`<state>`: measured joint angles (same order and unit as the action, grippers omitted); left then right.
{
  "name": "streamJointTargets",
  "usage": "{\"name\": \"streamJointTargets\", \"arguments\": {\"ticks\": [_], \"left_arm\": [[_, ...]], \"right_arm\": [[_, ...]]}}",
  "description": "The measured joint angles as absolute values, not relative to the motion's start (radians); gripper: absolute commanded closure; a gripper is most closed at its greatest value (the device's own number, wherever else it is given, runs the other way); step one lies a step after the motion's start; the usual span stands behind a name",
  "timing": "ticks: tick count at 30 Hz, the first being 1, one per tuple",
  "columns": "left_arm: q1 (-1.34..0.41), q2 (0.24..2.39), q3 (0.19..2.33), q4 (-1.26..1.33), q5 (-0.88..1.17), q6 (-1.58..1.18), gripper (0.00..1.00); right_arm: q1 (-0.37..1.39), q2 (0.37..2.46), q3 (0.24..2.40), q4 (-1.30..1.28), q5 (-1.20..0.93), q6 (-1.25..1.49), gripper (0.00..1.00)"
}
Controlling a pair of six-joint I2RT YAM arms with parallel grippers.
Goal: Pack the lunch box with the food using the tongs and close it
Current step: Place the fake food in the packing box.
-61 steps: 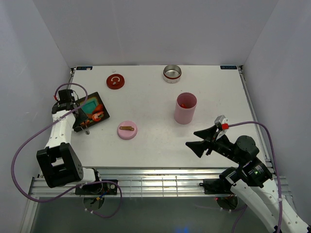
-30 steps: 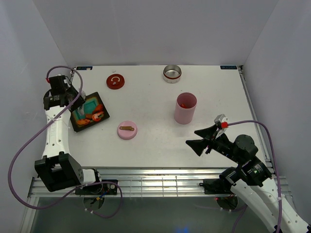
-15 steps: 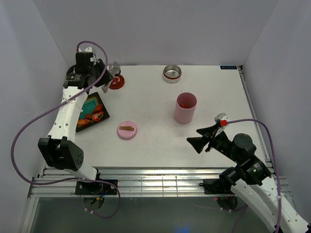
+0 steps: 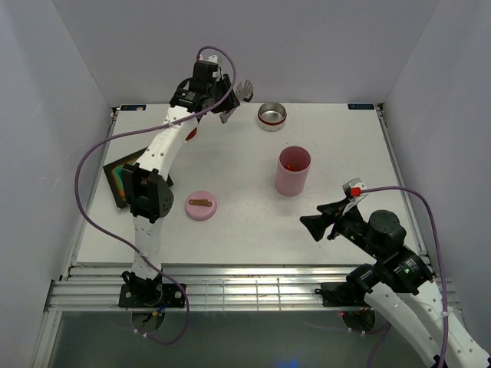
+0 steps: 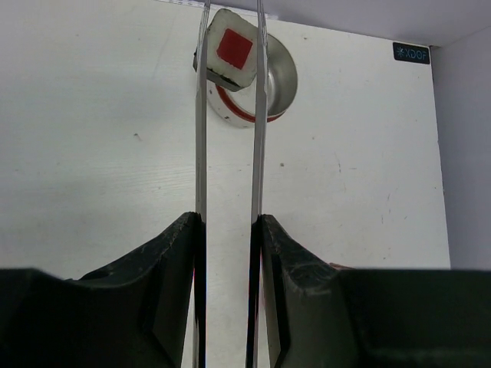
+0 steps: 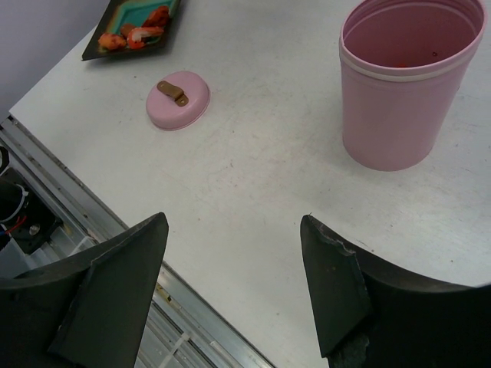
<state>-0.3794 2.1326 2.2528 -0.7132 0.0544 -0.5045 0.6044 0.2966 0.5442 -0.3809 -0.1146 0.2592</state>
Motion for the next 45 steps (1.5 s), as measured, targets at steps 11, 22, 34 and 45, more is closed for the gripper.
{"name": "streamJointTargets", "arguments": {"ticks": [11, 22, 34, 45], "left_arm": [[-0.528, 2.17, 2.122, -0.475, 0.017, -0.459, 0.68], [-0.562, 2.197, 2.038, -0.29, -0.047, -0.39, 0.68], [-0.558, 2.297, 2.016, -0.186, -0.1, -0.324, 0.67], [-0.559, 2.392, 2.018, -0.149, -0.112, -0.306, 0.61]], "right_arm": [[0.604, 0.297, 0.548, -0.399, -0.104, 0.273, 0.24], [0.605, 0.296, 0.548, -0.403, -0.104, 0.28, 0.24], [0.604, 0.307, 0.548, -0.412, -0.09, 0.279, 0.24], [0.605, 0.327, 0.548, -0.411, -0.081, 0.279, 0.24]]}}
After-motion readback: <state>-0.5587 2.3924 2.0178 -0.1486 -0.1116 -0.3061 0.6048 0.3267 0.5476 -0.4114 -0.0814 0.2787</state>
